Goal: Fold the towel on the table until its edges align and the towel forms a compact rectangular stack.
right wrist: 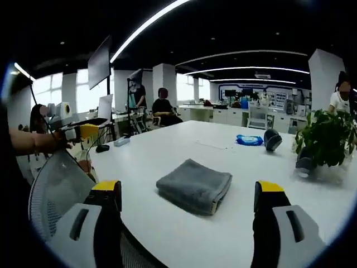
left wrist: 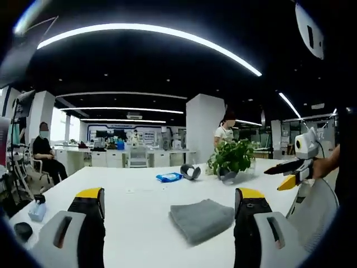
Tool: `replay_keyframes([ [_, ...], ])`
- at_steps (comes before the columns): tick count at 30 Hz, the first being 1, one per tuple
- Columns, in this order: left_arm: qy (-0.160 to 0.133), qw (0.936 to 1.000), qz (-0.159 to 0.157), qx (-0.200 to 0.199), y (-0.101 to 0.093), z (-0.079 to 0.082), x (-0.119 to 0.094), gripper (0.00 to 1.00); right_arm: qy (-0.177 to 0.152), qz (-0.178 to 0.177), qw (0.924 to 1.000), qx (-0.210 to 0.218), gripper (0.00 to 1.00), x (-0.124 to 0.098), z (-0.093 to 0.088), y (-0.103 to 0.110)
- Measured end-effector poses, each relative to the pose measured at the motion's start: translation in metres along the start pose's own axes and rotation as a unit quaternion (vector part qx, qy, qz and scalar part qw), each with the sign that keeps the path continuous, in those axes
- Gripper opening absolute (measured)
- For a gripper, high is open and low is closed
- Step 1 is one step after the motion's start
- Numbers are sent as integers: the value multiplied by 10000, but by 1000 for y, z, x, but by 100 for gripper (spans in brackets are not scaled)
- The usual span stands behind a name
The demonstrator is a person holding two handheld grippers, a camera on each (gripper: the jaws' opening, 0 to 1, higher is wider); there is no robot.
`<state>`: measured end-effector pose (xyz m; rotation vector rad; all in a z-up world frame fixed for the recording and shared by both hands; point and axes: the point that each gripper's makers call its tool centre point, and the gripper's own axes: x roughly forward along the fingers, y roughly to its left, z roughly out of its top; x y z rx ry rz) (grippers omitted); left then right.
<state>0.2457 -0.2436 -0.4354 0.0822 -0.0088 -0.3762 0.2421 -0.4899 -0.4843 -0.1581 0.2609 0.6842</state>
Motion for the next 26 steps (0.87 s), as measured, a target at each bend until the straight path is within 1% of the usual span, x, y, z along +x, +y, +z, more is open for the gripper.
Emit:
replay_keyframes([
  [1, 38, 9999, 23, 92, 2, -3, 0, 99, 42, 43, 9999, -110, 99, 1, -1, 2],
  [3, 6, 9999, -33, -121, 4, -4, -1, 99, -46, 35, 9999, -105, 99, 1, 1, 4],
  [4, -2, 9998, -36, -177, 5, -5, 0, 99, -26, -7, 9999, -124, 99, 0, 0, 3],
  [5, -10, 9997, -38, -228, 8, -7, -1, 99, 6, -93, 9998, -190, 99, -1, -2, 1],
  [6, 17, 9997, -67, -232, 8, -10, 1, 99, 31, -279, 9992, -299, 99, -2, -3, -7],
  [7, 124, 9996, -94, -217, 8, -16, 2, 99, 53, -378, 9988, -317, 99, -3, -4, -11],
  [9, 300, 9991, -146, -247, 8, -26, 5, 99, 61, -572, 9982, -189, 99, -4, -6, -21],
  [10, 318, 9990, -185, -265, 7, -27, 5, 99, 82, -654, 9978, -28, 99, -4, -9, -26],
  [11, 292, 9990, -222, -239, 5, -28, 4, 99, 104, -668, 9977, 51, 99, -4, -10, -27],
  [12, 209, 9992, -299, -150, 3, -27, 4, 99, 103, -652, 9974, 284, 99, -3, -12, -30],
  [13, 210, 9990, -359, -154, 3, -29, 2, 99, 63, -646, 9974, 322, 99, -3, -11, -30],
  [14, 201, 9985, -443, -251, 1, -29, 1, 99, -23, -629, 9972, 394, 99, -2, -9, -30],
  [15, 149, 9981, -503, -333, 0, -28, 0, 99, -107, -636, 9966, 506, 100, -2, -7, -31],
  [16, 6, 9968, -663, -448, -3, -23, -1, 99, -160, -647, 9963, 539, 100, -3, -5, -31],
  [18, -101, 9948, -791, -637, -4, -17, -3, 99, -337, -608, 9962, 529, 100, -2, 3, -28],
  [19, -217, 9937, -897, -643, -5, -11, -5, 99, -476, -620, 9947, 665, 100, -2, 10, -28],
  [20, -330, 9924, -984, -666, -6, -4, -6, 99, -513, -656, 9937, 756, 100, -4, 14, -28],
  [21, -461, 9902, -1137, -669, -9, 7, -8, 99, -590, -776, 9923, 764, 100, -6, 19, -31],
  [22, -610, 9896, -1193, -519, -9, 17, -9, 99, -680, -968, 9905, 695, 100, -9, 23, -36],
  [23, -600, 9894, -1230, -480, -9, 21, -9, 99, -675, -1123, 9886, 737, 100, -12, 23, -39],
  [26, -510, 9884, -1336, -509, -10, 28, -8, 99, -693, -1159, 9853, 1048, 100, -16, 24, -37],
])
